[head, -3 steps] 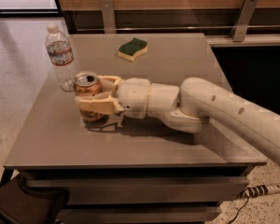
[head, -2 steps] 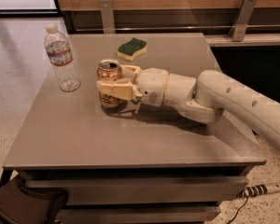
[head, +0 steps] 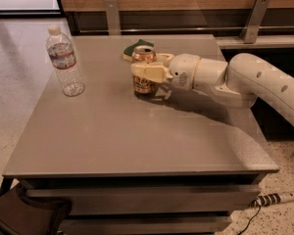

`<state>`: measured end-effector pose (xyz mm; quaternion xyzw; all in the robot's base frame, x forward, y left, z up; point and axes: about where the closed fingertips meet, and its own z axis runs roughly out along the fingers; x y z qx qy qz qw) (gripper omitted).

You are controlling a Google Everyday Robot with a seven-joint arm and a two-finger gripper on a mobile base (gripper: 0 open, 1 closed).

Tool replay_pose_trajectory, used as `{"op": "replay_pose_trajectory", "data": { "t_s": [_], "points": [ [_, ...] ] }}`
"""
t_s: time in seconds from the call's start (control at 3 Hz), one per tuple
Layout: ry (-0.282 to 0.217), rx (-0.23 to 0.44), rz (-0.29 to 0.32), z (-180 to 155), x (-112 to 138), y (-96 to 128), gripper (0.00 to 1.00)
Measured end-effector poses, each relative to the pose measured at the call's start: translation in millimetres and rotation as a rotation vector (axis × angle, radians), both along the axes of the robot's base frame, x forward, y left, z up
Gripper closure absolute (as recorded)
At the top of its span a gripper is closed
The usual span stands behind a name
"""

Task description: Move orange can near sponge

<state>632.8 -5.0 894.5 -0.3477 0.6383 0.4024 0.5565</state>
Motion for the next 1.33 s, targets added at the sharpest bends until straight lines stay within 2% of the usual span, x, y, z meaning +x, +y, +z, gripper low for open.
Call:
{"op": "replay_pose_trajectory", "data": {
  "t_s": [0.33,0.67,1.33],
  "points": [
    [0.021,-0.048,-0.077,-1,27,-27,1.0],
    [-0.001,-0.051,-0.18,-2,57,-58,1.0],
    [-0.056,-0.042,-0.26,6,87,-82,1.0]
  ]
}}
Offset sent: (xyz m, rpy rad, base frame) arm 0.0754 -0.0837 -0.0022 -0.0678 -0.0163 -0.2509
